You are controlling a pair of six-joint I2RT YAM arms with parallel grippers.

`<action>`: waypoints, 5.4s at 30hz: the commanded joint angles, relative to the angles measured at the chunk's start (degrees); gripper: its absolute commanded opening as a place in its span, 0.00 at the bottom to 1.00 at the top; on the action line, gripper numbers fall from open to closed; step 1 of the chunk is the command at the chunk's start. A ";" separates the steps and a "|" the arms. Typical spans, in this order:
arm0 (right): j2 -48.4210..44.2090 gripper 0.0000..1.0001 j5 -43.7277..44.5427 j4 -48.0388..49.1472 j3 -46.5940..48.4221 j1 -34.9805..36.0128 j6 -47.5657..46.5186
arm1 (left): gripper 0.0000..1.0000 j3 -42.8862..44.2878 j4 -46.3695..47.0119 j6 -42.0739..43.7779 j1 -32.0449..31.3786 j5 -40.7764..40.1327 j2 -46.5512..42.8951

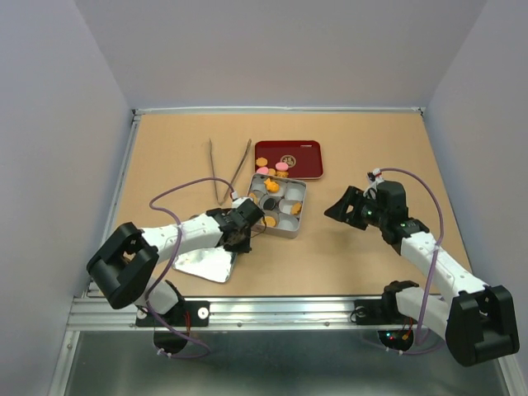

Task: Pack the cookies

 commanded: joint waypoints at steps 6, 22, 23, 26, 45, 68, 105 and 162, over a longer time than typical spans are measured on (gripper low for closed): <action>0.84 0.75 -0.62 2.02 0.10 -0.19 -0.55 | 0.25 -1.21 1.24 -0.29 -0.42 -0.50 0.09; 4.62 0.75 -1.15 1.67 5.98 -0.19 -0.90 | 0.00 5.99 -6.30 2.70 -1.04 0.64 -6.05; 5.32 0.75 -1.32 1.58 6.60 -0.19 -0.82 | 0.00 7.65 -7.36 2.96 -1.04 0.29 -7.45; 6.64 0.74 -0.80 1.58 8.18 0.33 -1.08 | 0.00 12.21 -11.93 3.40 -1.04 -1.11 -9.83; 22.45 0.71 14.85 -5.89 18.20 14.74 -3.11 | 0.00 39.48 -24.86 8.41 -0.95 -8.94 -11.77; 21.14 0.66 12.22 -2.20 19.70 17.30 -3.02 | 0.00 33.86 -19.24 8.85 -0.69 -6.31 -12.57; 30.21 0.41 22.49 -1.94 21.90 20.03 -5.39 | 0.00 35.09 -17.92 10.43 -0.69 -2.61 -11.51; 44.16 0.93 -26.55 111.00 32.50 -7.75 74.76 | 0.00 27.97 144.68 -76.14 43.00 57.07 9.06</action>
